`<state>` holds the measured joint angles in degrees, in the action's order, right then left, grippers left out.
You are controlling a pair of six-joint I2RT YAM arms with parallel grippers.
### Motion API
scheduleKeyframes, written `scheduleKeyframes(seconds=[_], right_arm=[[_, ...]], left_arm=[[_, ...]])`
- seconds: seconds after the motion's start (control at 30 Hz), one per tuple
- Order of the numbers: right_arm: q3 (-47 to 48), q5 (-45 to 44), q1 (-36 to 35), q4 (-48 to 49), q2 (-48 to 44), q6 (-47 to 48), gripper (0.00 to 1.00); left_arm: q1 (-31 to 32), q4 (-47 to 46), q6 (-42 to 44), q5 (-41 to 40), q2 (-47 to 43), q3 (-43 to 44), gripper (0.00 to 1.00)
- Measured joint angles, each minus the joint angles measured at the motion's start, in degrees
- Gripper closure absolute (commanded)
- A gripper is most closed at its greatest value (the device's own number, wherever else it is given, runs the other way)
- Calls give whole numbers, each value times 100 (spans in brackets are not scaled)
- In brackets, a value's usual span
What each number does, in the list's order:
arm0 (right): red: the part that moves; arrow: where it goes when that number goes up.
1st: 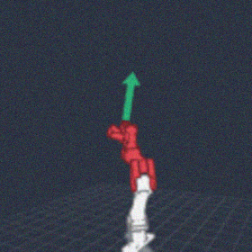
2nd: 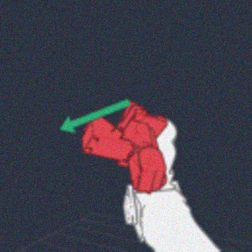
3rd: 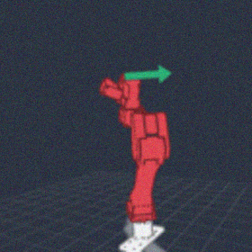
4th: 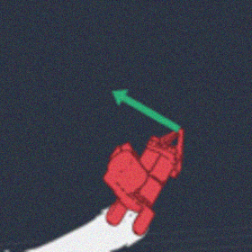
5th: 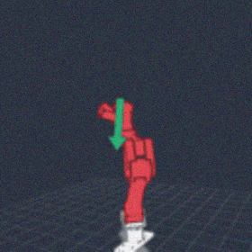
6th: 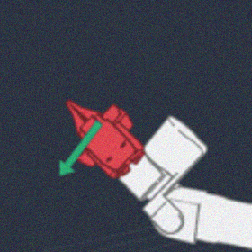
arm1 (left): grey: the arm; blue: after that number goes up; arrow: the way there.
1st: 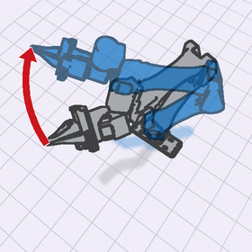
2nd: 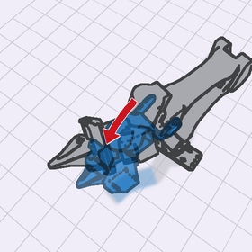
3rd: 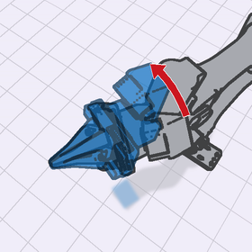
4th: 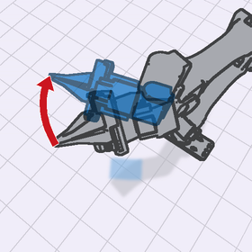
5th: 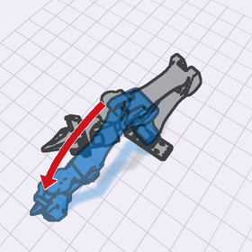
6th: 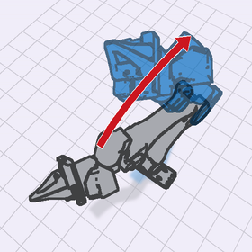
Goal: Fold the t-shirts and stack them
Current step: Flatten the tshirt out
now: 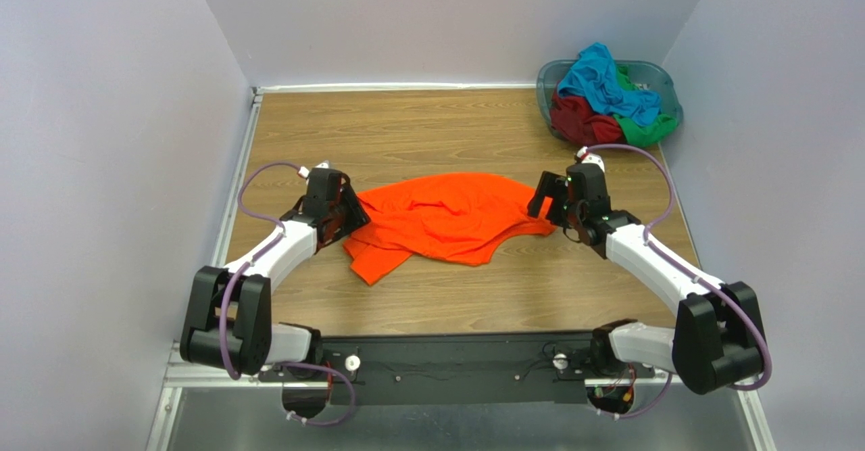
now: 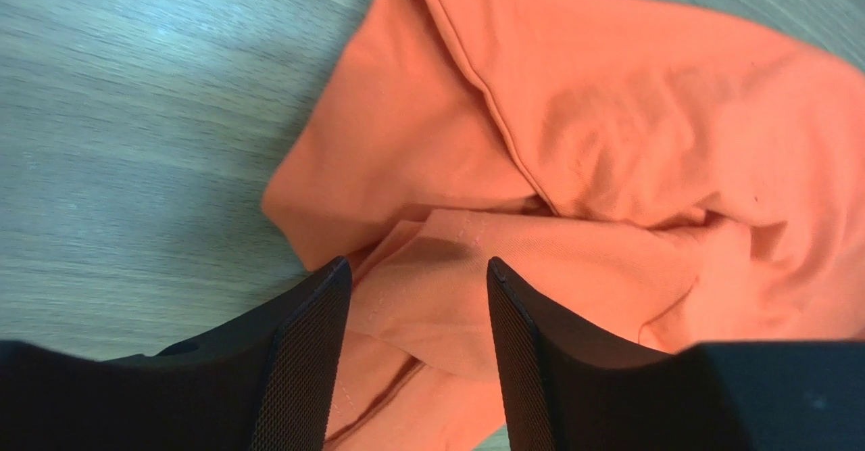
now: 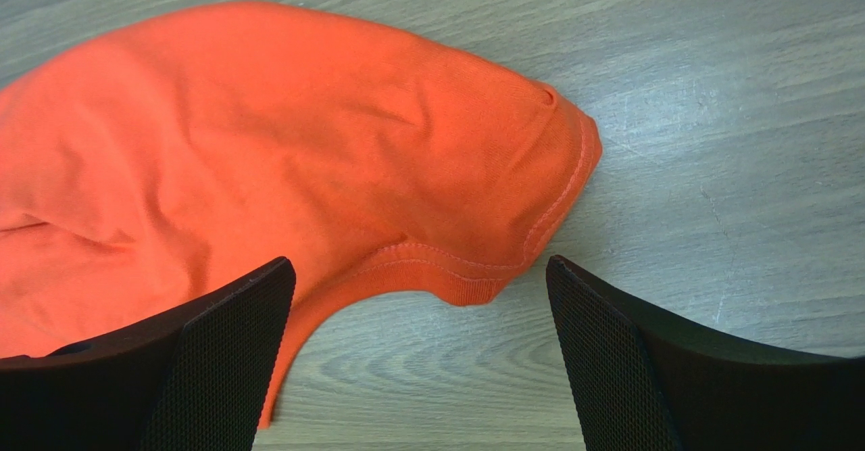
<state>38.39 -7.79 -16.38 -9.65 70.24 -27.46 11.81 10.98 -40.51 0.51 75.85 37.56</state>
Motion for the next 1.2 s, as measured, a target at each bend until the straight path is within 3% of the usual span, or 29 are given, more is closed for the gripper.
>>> scheduleKeyframes(seconds=[0.73,0.83,0.87,1.03,1.07,1.2], right_arm=[[-201,-7,0,-33,98,-59,0],[-201,-9,0,-33,131,-90,0],[-201,-11,0,-33,153,-101,0],[-201,-13,0,-33,264,-105,0],[-201,-17,0,-33,275,-105,0],[-201,-57,0,-33,289,-105,0]], left_arm=[[422,72,17,-275,935,699,40],[459,72,17,-308,949,699,51],[474,72,24,-319,949,699,61],[511,66,61,-358,1005,699,90],[527,68,101,-356,1032,702,100],[588,55,195,-345,1106,699,100]])
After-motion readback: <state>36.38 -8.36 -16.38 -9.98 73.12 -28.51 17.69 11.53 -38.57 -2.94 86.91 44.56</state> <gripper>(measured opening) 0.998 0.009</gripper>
